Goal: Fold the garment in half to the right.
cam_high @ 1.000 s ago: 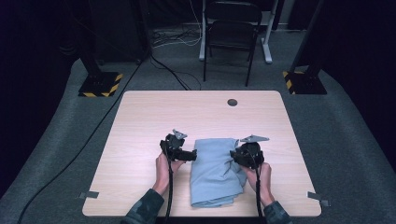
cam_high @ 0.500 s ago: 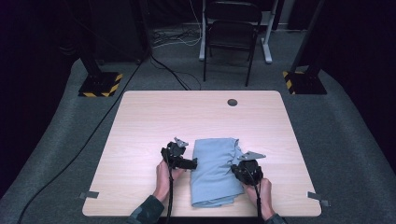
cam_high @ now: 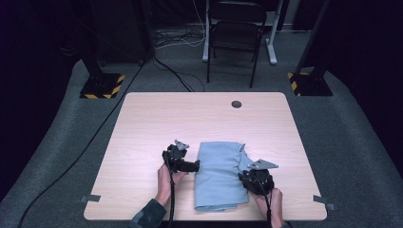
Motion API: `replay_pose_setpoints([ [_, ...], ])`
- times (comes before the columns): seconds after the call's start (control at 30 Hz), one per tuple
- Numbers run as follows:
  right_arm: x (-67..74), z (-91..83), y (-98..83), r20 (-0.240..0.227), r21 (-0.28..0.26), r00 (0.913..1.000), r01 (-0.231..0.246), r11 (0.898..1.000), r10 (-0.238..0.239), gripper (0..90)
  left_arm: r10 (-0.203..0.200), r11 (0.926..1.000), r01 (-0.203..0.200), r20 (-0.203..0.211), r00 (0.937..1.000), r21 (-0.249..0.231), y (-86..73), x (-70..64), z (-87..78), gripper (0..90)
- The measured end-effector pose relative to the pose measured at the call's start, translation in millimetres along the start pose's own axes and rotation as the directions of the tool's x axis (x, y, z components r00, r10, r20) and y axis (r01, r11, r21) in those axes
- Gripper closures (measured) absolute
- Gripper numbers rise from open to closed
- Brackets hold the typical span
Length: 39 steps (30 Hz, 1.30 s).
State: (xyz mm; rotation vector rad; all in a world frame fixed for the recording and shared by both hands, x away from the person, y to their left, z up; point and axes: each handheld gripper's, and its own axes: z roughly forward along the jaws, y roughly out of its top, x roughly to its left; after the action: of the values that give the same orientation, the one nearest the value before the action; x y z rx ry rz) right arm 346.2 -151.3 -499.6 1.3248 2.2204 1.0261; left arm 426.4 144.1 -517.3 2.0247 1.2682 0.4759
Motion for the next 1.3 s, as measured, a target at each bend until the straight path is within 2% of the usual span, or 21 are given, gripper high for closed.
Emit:
replay_pose_setpoints([
  [0.1,6.4,-9.3,-4.7,-0.029,-0.002,0.9996,0.001,1.0,-0.001,67.0,0.003,0.9997,-0.003,0.024,0.9997,-0.025,-2.1,-3.0,-14.5,0.0],
  [0.23,12.5,2.7,-16.3,-0.017,0.077,0.9995,0.026,0.997,-0.025,55.9,0.016,0.9994,-0.014,0.049,0.9987,-0.032,-12.4,-13.7,-25.7,0.0],
  [0.33,9.1,-4.9,-13.5,0.017,0.041,0.9998,0.012,0.999,-0.013,39.7,0.029,0.999,-0.027,0.054,0.9981,-0.035,-20.0,-21.3,-33.1,0.0],
  [0.4,5.4,-12.1,-11.5,0.044,-0.006,0.999,-0.012,1.0,0.012,28.9,0.041,0.9984,-0.039,0.043,0.9982,-0.04,-24.2,-26.2,-36.7,0.0],
  [0.43,3.8,-12.8,-11.3,0.061,-0.011,0.9979,-0.021,1.0,0.021,22.8,0.049,0.9982,-0.047,0.044,0.9978,-0.037,-26.2,-28.6,-37.3,0.0],
  [0.5,0.4,-10.0,-12.9,0.071,-0.005,0.9968,-0.037,0.999,0.037,13.4,0.055,0.9983,-0.054,0.043,0.9976,-0.023,-30.5,-33.2,-36.8,0.0],
  [0.63,-1.2,2.3,-17.2,0.094,0.058,0.9955,-0.022,0.998,0.016,0.8,0.074,0.9972,-0.075,0.031,0.9967,0.005,-36.8,-38.8,-31.0,0.0],
  [0.87,-4.0,13.4,-22.0,0.106,0.095,0.9944,-0.01,0.995,0.0,0.0,0.129,0.9912,-0.129,-0.001,0.9917,0.032,-41.5,-47.0,-23.0,0.0],
  [1.1,-3.5,18.6,-19.7,0.112,0.092,0.9936,-0.002,0.996,-0.009,0.0,0.125,0.9918,-0.125,0.001,0.9921,0.024,-41.6,-42.6,-21.3,0.0],
  [1.3,-3.7,30.6,-8.8,0.11,0.087,0.9937,0.011,0.996,-0.02,0.0,0.104,0.9944,-0.103,-0.011,0.9945,0.021,-37.2,-29.2,-17.4,0.0],
])
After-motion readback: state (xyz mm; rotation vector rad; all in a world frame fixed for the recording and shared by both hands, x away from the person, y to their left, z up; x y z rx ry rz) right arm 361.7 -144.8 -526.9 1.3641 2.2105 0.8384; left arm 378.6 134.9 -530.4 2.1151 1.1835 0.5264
